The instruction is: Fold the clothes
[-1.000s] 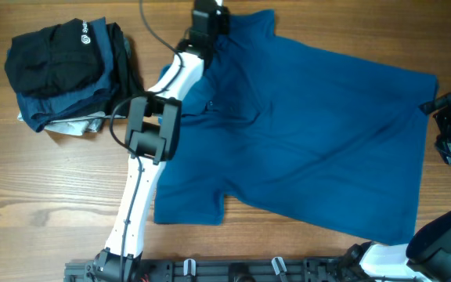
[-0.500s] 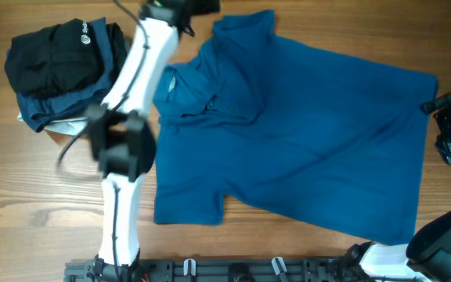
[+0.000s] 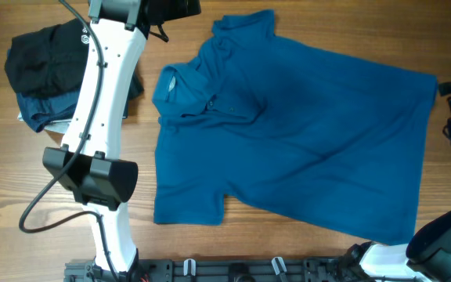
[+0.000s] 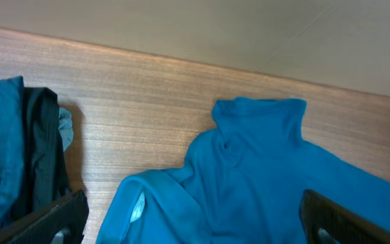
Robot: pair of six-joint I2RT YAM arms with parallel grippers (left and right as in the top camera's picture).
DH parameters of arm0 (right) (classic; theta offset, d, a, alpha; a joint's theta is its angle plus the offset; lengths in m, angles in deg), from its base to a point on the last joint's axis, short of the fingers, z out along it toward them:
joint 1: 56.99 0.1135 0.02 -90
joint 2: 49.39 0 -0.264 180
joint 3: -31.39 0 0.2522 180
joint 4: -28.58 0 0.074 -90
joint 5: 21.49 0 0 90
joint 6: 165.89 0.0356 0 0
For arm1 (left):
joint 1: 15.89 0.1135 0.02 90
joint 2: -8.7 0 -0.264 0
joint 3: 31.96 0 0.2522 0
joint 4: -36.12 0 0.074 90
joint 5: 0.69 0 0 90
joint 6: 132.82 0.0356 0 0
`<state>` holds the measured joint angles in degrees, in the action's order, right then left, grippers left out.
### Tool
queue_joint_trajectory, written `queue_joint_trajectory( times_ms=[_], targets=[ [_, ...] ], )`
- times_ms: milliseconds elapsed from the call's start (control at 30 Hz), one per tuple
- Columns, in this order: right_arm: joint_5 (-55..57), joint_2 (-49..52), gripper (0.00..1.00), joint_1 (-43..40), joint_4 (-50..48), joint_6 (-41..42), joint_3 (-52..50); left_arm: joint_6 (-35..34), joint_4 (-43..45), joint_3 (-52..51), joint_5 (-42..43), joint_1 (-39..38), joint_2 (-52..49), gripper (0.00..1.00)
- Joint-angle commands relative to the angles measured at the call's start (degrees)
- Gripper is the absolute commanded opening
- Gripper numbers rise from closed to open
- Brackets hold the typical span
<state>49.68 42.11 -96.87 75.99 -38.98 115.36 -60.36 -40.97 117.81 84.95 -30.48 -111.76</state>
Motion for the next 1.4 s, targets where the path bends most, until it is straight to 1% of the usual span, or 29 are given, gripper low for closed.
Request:
queue_joint_trajectory(
  times_ms=[0, 33, 67, 133, 200, 267, 300, 400, 467, 500, 567, 667, 700, 767, 800, 833, 867, 900, 933, 1000, 1133, 1233, 1367],
  targets=[
    [0.28, -1.01, 1.0, 0.13, -0.24, 17.51, 0.7, -0.94, 0.02, -0.02, 0.28, 0.26, 0.13, 1.0],
    [-0.5, -1.01, 1.0, 0.13, 0.59, 19.78, 0.7, -0.94, 0.02, -0.02, 0.28, 0.26, 0.13, 1.0],
    [-1.86, -1.01, 1.0, 0.11, 1.14, 20.28, 0.72, -0.94, 0.02, -0.02, 0.28, 0.24, 0.13, 1.0],
    [-2.01, -1.01, 1.0, 0.11, 1.79, 19.93, 0.7, -0.94, 0.02, -0.02, 0.28, 0.09, 0.13, 1.0],
    [-1.38, -1.01, 1.0, 0.11, 5.16, 18.43, 0.7, -0.94, 0.02, -0.02, 0.28, 0.09, 0.13, 1.0],
    [-0.35, -0.98, 1.0, 0.11, 8.76, 14.34, 0.7, -0.94, 0.02, -0.02, 0.28, 0.09, 0.13, 1.0],
    [-0.33, -0.98, 1.0, 0.11, 10.08, 10.38, 0.7, -0.94, 0.02, -0.02, 0.28, 0.15, 0.13, 1.0],
    [-1.11, -0.98, 1.0, 0.2, 11.93, -4.11, 0.7, -0.94, 0.02, -0.02, 0.28, 0.13, 0.13, 1.0],
    [-4.61, -1.03, 1.0, 0.63, 11.26, -15.47, 0.85, -0.94, 0.02, -0.02, 0.28, 0.13, 0.13, 1.0],
    [-5.01, -1.05, 1.0, 0.98, 12.39, -17.27, 1.42, -0.94, 0.02, -0.02, 0.28, 0.13, 0.13, 1.0],
    [-5.09, -1.05, 1.0, 1.77, 15.43, -17.79, 3.61, -0.94, 0.02, -0.02, 0.28, 0.13, 0.13, 1.0],
    [-4.76, -1.03, 0.99, 4.9, 20.11, -19.08, 10.08, -0.94, 0.02, -0.02, 0.28, 0.13, 0.13, 1.0],
    [-3.54, -0.98, 0.94, 6.64, 21.51, -19.19, 12.81, -0.94, 0.02, -0.02, 0.28, 0.13, 0.13, 1.0],
    [2.38, -0.96, 0.84, 10.84, 24.13, -18.88, 18.93, -0.94, 0.02, -0.02, 0.28, 0.13, 0.13, 1.0],
    [5.68, -0.96, 0.73, 13.03, 25.22, -18.91, 21.88, -0.94, 0.02, -0.02, 0.28, 0.13, 0.13, 1.0],
    [8.9, -0.94, 0.59, 15.02, 26.53, -18.91, 24.83, -0.94, 0.02, -0.02, 0.28, 0.09, 0.13, 1.0],
    [11.37, -0.87, 0.42, 16.5, 27.41, -18.88, 26.84, -0.94, 0.02, -0.02, 0.28, 0.09, 0.13, 1.0],
    [16.22, -0.85, 0.18, 19.15, 29.18, -18.8, 30.8, -0.94, 0.0, -0.02, 0.26, 0.09, 0.13, 1.0],
    [17.0, -0.74, 0.08, 19.74, 29.44, -18.75, 31.78, -0.94, 0.04, -0.02, 0.26, 0.11, 0.13, 1.0],
    [16.94, -0.02, 0.05, 20.11, 30.08, -19.21, 33.57, -0.94, 0.02, -0.02, 0.28, 0.09, 0.13, 1.0],
    [16.17, 3.74, 0.05, 20.11, 33.79, -21.55, 35.12, -0.94, 0.02, -0.02, 0.28, 0.09, 0.13, 1.0],
    [16.28, 10.99, 0.05, 20.09, 37.83, -23.47, 38.71, -0.94, 0.02, -0.02, 0.28, 0.09, 0.13, 1.0],
    [17.0, 24.0, 0.04, 19.71, 44.11, -24.74, 49.7, -0.94, 0.02, -0.02, 0.28, 0.09, 0.13, 1.0]
  ],
)
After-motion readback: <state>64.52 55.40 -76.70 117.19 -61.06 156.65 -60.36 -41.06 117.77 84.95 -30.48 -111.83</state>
